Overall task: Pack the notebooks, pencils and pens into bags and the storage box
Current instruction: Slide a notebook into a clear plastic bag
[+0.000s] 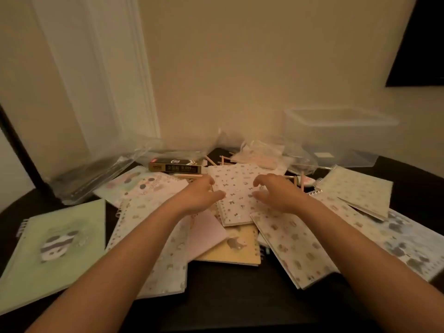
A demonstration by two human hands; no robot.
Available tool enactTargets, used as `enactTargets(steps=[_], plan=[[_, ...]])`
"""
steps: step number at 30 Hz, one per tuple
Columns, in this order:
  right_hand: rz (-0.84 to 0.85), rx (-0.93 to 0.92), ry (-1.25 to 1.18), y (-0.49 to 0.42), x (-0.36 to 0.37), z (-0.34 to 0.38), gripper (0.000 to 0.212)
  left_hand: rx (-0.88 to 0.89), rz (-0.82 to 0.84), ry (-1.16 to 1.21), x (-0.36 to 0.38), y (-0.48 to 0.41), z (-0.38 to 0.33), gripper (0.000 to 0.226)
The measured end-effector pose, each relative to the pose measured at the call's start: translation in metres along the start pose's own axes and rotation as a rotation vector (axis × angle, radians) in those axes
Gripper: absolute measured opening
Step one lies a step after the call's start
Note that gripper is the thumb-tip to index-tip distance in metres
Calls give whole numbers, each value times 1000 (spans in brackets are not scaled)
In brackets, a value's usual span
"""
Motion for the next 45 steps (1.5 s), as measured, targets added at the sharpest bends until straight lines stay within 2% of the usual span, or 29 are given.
enactTargets(steps=[2,6,12,17,20,24,27,29,31,33,35,38,39,42,45], plan=[[16,73,53,-3,9,-8,47,-26,-55,55,2,-7,8,59],[4,100,11,-15,24,-17,60,-27,-231,-120,-4,-25,18,61],[-65,115,-73,-31,24,-21,61,-15,-361,-88,-6,-45,17,76],[-239,77,-171,-25,12,-16,52,17,-355,131,-3,-47,13,85],[-265,55,-217,-23,9,-15,48,78,-299,448,0,-42,11,91],[-284,31,-281,-22,10,-15,44,121,-316,757,-7,-34,8,86],[-300,12,-348,-20,10,-13,41,66,-361,1027,-8,-31,16,80],[-321,-26,-383,-18,7,-6,40,3,-251,1127,5,-28,16,58],[-332,-60,-384,-19,6,1,40,-36,-102,1125,20,-26,13,39],[-327,-49,-400,-20,7,2,40,-49,-75,1112,23,-26,15,38],[-371,-9,-368,-19,3,0,36,-17,-112,1090,18,-29,16,45],[-577,79,-116,-6,-17,-1,23,73,-253,1050,-3,-27,13,45],[-604,96,-49,-3,-21,-1,25,93,-316,1056,-12,-27,16,44],[-463,153,57,-8,-10,-8,46,96,-473,1063,-35,-24,31,46],[-329,172,78,-15,3,-13,53,50,-540,1109,-39,-24,43,51]])
Point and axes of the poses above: each hand's wrist, its own y-axis away from the middle knuckle, its own x-axis out of the palm, z = x × y, the point moved 10 cm from there along -y, towards the middle knuckle, and after that the axes turned 12 degrees about y, right-handed, at the moved point
